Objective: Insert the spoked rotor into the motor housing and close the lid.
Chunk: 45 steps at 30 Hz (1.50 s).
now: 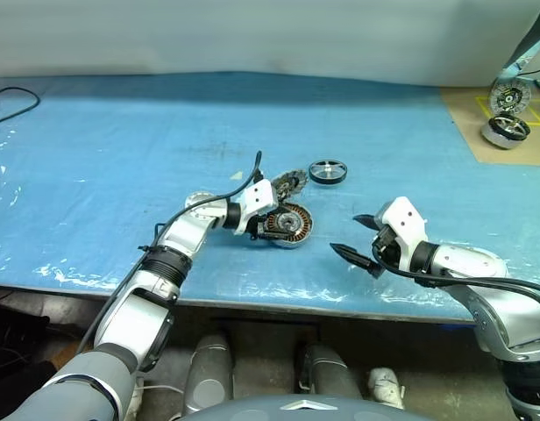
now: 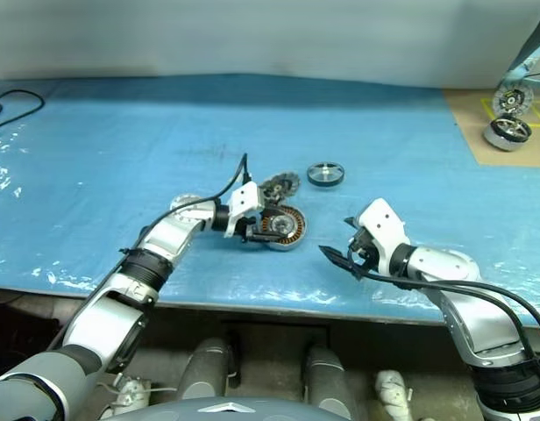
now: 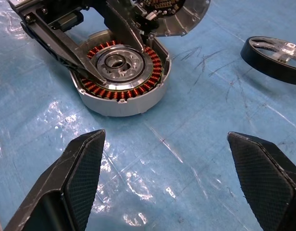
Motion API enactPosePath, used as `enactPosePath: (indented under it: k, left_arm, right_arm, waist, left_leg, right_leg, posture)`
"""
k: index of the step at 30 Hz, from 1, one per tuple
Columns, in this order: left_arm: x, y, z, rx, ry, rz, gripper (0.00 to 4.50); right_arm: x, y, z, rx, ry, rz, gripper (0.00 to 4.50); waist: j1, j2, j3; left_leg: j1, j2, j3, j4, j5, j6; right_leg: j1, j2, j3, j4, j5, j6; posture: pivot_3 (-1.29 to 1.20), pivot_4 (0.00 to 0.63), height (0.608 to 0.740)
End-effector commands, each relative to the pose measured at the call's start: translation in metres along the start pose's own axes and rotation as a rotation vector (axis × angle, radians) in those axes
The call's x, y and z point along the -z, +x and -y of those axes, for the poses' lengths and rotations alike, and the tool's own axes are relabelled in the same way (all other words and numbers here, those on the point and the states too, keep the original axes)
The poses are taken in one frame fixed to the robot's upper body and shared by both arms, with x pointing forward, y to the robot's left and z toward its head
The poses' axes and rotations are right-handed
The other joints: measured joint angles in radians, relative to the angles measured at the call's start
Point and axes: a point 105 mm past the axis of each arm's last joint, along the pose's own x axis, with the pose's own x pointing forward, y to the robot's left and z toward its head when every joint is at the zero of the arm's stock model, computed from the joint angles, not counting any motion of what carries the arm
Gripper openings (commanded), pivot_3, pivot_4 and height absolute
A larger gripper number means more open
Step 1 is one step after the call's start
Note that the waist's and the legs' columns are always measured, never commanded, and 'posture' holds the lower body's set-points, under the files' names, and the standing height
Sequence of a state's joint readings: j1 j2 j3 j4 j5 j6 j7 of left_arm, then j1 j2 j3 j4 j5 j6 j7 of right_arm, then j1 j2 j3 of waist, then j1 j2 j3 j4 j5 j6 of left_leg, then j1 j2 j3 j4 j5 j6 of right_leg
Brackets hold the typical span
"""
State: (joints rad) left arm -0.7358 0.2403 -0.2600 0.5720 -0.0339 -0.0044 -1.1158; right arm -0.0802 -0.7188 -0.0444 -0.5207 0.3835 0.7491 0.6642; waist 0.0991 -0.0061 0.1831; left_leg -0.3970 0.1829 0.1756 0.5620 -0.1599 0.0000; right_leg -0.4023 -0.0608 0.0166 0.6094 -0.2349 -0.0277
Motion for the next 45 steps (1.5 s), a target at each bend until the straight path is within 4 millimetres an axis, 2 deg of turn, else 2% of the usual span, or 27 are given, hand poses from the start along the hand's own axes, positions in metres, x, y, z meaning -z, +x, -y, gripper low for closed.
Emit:
enactPosePath:
  k: [1,5,8,12,16,18,19,23,28,31,35,39,43,45]
  left_arm:
    - [-0.023,-0.016,-0.010,-0.029,0.025,0.101,3.04]
    - [-0.035,-0.033,-0.005,-0.002,0.014,0.161,3.04]
    - [-0.043,-0.050,0.004,0.036,-0.008,0.219,3.08]
    - [-0.044,-0.072,0.018,0.106,-0.060,0.219,3.08]
    - [-0.035,-0.091,0.003,-0.021,-0.084,0.200,3.08]
    - [-0.027,-0.097,-0.003,-0.081,-0.097,0.186,3.08]
    - [-0.022,-0.101,-0.004,-0.102,-0.114,0.177,3.08]
    - [-0.005,-0.110,0.001,-0.148,-0.170,0.155,3.08]
    - [-0.002,-0.115,-0.003,-0.202,-0.191,0.160,3.08]
    - [0.000,-0.114,-0.003,-0.216,-0.190,0.156,3.08]
    - [0.003,-0.109,0.000,-0.208,-0.209,0.153,3.08]
    - [0.000,-0.102,0.005,-0.180,-0.218,0.169,3.08]
    - [0.004,-0.098,0.007,-0.175,-0.212,0.147,3.08]
    - [0.003,-0.096,0.008,-0.167,-0.208,0.143,3.08]
  right_arm:
    - [-0.020,-0.002,-0.004,-0.028,-0.035,0.065,4.32]
    - [-0.026,0.000,-0.002,-0.043,-0.040,0.079,4.32]
    - [-0.031,0.003,-0.004,-0.078,-0.044,0.092,3.74]
    - [-0.038,0.012,-0.010,-0.134,-0.063,0.108,2.36]
    - [-0.045,0.026,-0.020,-0.218,-0.077,0.125,0.94]
    - [-0.042,0.036,-0.018,-0.215,-0.075,0.119,0.21]
    - [-0.041,0.042,-0.014,-0.199,-0.068,0.115,0.03]
    - [-0.045,0.061,-0.012,-0.203,-0.076,0.119,0.03]
    - [-0.045,0.072,-0.016,-0.229,-0.101,0.119,0.03]
    - [-0.046,0.078,-0.025,-0.288,-0.098,0.129,0.03]
    - [-0.043,0.088,-0.030,-0.322,-0.023,0.140,0.03]
    - [-0.029,0.101,-0.018,-0.262,0.008,0.103,0.03]
    - [-0.020,0.105,-0.018,-0.276,0.073,0.085,0.03]
    - [-0.006,0.109,-0.020,-0.280,0.117,0.037,0.03]
  waist:
    - [0.000,0.000,0.000]
    - [-0.001,0.000,0.000]
    - [0.000,0.000,0.000]
    - [-0.002,0.000,0.000]
    - [-0.004,0.000,0.000]
    - [-0.002,0.000,0.000]
    - [-0.003,0.000,0.000]
    - [-0.006,0.000,0.000]
    - [-0.002,0.000,0.000]
    - [-0.004,0.000,0.000]
    - [-0.004,0.000,0.000]
    - [-0.004,0.000,0.000]
    - [-0.005,0.000,0.000]
    - [-0.005,0.000,0.000]
  left_leg:
    - [0.000,0.000,0.000,0.000,0.000,0.000]
    - [0.000,0.000,0.000,-0.001,0.000,0.000]
    - [-0.001,0.000,0.000,-0.001,0.000,0.000]
    - [0.000,0.001,0.000,-0.001,0.000,0.000]
    - [0.000,0.001,0.001,0.000,0.000,0.000]
    - [0.000,0.001,0.001,0.001,0.000,0.000]
    - [0.000,0.001,0.001,0.001,0.000,0.000]
    - [-0.001,0.001,0.001,0.001,0.000,-0.001]
    - [-0.006,0.003,0.001,0.001,0.000,-0.001]
    - [-0.006,0.003,0.001,0.003,0.000,-0.001]
    - [-0.005,0.004,0.001,0.003,0.000,-0.001]
    - [-0.005,0.003,0.001,0.005,0.000,-0.001]
    - [-0.005,0.004,0.001,0.007,0.000,-0.001]
    - [-0.004,0.004,0.001,0.007,0.000,-0.001]
  right_leg:
    - [0.000,0.000,0.000,0.000,0.000,0.000]
    - [-0.001,0.000,0.000,0.000,0.000,0.000]
    - [-0.001,0.000,0.000,0.000,0.000,0.000]
    - [-0.001,0.000,0.000,0.000,0.000,0.000]
    - [-0.001,0.000,0.000,0.002,0.000,0.000]
    - [-0.001,0.000,0.000,0.002,0.000,0.000]
    - [-0.001,0.000,0.000,0.002,0.000,0.000]
    - [-0.002,0.000,0.000,0.002,0.000,0.000]
    - [-0.005,0.002,-0.003,0.003,0.000,0.000]
    - [-0.004,0.001,-0.002,0.003,0.000,0.000]
    - [-0.005,0.002,-0.002,0.005,0.000,-0.001]
    - [-0.005,0.001,-0.002,0.006,0.000,-0.001]
    - [-0.005,0.002,-0.002,0.009,0.000,-0.001]
    - [-0.004,0.002,-0.002,0.010,0.000,-0.001]
  posture:
    - [0.00,0.150,0.740]
    - [0.00,0.150,0.740]
    - [0.00,0.150,0.740]
    - [0.00,0.150,0.740]
    - [0.00,0.150,0.740]
    - [0.00,0.150,0.740]
    - [0.00,0.150,0.740]
    - [0.00,0.150,0.740]
    - [0.00,0.150,0.740]
    - [0.00,0.150,0.740]
    - [0.00,0.150,0.740]
    - [0.00,0.150,0.740]
    - [0.00,0.150,0.740]
    - [0.00,0.150,0.740]
